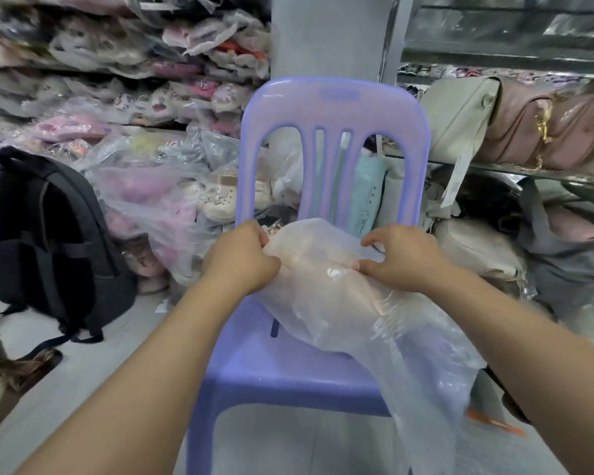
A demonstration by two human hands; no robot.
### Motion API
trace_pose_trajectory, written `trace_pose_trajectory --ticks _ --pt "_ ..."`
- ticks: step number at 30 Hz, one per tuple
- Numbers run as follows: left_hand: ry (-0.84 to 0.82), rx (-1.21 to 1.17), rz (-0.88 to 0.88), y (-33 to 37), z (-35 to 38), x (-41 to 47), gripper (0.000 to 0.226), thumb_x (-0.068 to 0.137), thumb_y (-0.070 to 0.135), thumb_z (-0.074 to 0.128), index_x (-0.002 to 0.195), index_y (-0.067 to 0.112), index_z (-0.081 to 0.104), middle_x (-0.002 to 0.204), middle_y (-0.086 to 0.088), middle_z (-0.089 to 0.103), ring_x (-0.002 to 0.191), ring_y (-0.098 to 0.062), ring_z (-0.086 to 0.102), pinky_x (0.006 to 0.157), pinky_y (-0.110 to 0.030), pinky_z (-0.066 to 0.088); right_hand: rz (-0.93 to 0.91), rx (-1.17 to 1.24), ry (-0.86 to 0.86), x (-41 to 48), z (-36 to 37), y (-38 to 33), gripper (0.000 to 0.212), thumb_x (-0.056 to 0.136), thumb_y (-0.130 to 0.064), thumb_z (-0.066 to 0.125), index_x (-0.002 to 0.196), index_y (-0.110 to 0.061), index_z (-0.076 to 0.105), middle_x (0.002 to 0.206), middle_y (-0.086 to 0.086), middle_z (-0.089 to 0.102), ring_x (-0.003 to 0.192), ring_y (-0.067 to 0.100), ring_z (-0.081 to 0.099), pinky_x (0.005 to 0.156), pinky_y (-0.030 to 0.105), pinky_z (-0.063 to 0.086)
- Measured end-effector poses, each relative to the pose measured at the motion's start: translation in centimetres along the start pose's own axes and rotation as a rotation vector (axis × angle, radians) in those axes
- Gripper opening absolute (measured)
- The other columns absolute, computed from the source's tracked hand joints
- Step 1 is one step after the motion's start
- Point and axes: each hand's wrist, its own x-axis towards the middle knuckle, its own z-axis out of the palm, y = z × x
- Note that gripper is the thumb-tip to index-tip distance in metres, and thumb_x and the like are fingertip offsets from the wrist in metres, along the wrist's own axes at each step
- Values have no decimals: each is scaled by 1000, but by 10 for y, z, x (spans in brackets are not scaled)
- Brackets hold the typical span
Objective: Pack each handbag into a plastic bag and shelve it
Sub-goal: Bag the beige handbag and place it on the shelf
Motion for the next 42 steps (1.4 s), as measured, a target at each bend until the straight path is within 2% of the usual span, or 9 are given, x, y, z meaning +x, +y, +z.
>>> trace_pose_trajectory --ticks 4,7,11,14,18,27,34,39,42 --pt "302 -191 110 22 0 -5 13 87 5 51 87 18 48 95 -8 61 87 -32 53 68 -37 37 36 216 187 -1 -28 -28 22 98 -41 59 101 -23 70 109 6 67 105 34 63 82 37 50" --pt "475 -520 216 42 -4 -9 12 94 5 48 91 16 44 86 -2 56 79 -23 51 68 -39 38 54 583 45 -13 -57 -57 55 103 -59 38 99 -10 64 97 8 73 86 32 70 77 43 60" --pt "405 -903 276 72 -6 -22 20 100 17 56 88 25 43 80 3 58 63 -5 51 60 -20 41 60 902 -74 -13 -80 -80 71 92 -79 26 126 -27 61 114 2 70 97 31 72 84 46 60" --pt "255 -1057 325 85 -2 -29 20 99 13 60 98 29 49 97 -3 72 75 -12 67 62 -24 50 -93 1022 190 -10 -86 -81 49 94 -67 48 125 -32 64 114 -7 71 105 17 70 89 36 54" --pt "73 -1318 244 94 -8 -36 22 97 1 55 107 21 52 88 4 76 75 -10 69 67 -26 53 -407 898 483 -10 -86 -70 22 102 -25 58 118 -22 73 113 -8 69 111 5 63 103 27 48" --pt "245 -1116 339 82 -13 -25 15 103 29 56 102 20 69 95 -3 75 92 -29 72 80 -46 60 -494 383 1069 4 -59 -51 33 97 -36 66 120 -14 72 96 10 58 86 34 54 75 44 48" --pt "105 -1265 93 58 -4 -13 16 104 10 52 94 16 64 99 -18 71 91 -22 67 73 -40 63 -345 646 457 -3 -44 -65 18 101 -41 59 90 -28 64 69 -13 60 69 5 56 65 31 45" --pt "-45 -1299 52 45 -2 -14 29 102 -4 46 119 19 52 108 -3 70 81 -4 71 76 -40 63 -284 662 201 -2 -35 -67 22 105 -49 43 103 -39 62 102 -16 69 99 15 63 94 39 50" --pt "-70 -1371 -16 43 -5 -16 19 99 1 47 103 16 59 97 0 73 85 -13 74 81 -49 62 -303 713 125 -4 -29 -66 15 104 -48 47 108 -44 61 109 -17 69 98 11 64 85 34 51"
